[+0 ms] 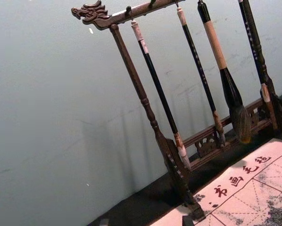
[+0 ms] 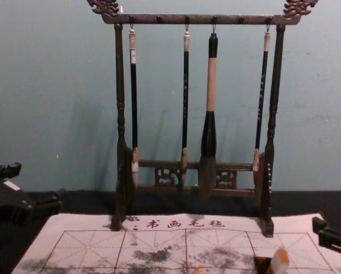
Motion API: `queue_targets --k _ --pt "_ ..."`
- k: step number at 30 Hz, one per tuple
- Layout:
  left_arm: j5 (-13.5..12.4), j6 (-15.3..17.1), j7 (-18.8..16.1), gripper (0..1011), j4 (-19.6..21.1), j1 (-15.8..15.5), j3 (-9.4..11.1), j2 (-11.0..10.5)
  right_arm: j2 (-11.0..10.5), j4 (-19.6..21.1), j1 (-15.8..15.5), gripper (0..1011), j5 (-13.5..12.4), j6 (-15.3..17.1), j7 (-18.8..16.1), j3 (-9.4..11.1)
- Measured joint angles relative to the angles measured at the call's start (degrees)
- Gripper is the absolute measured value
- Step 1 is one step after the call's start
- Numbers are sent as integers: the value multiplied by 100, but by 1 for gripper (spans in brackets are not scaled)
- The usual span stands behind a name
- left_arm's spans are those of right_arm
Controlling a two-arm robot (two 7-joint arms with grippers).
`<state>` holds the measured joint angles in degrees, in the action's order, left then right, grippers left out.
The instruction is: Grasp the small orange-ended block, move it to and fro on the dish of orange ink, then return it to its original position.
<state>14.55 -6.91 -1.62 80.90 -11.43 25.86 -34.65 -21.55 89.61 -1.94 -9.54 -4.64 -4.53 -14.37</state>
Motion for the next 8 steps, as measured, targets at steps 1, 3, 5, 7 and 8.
queue_targets --k 1,3,5,7,8 --pt "0 0 0 1001 0 0 0 0 0 1 0 1003 -1 1 0 0" --pt "0 0 0 1001 0 0 0 0 -1 2 0 1003 -2 2 0 0" --pt "0 0 0 1001 0 0 0 0 -3 4 0 1003 -3 4 0 0" --pt "0 0 0 1001 0 0 0 0 -3 4 0 1002 -4 5 0 0" --pt "0 0 0 1001 0 0 0 0 -3 4 0 1002 -4 6 0 0"
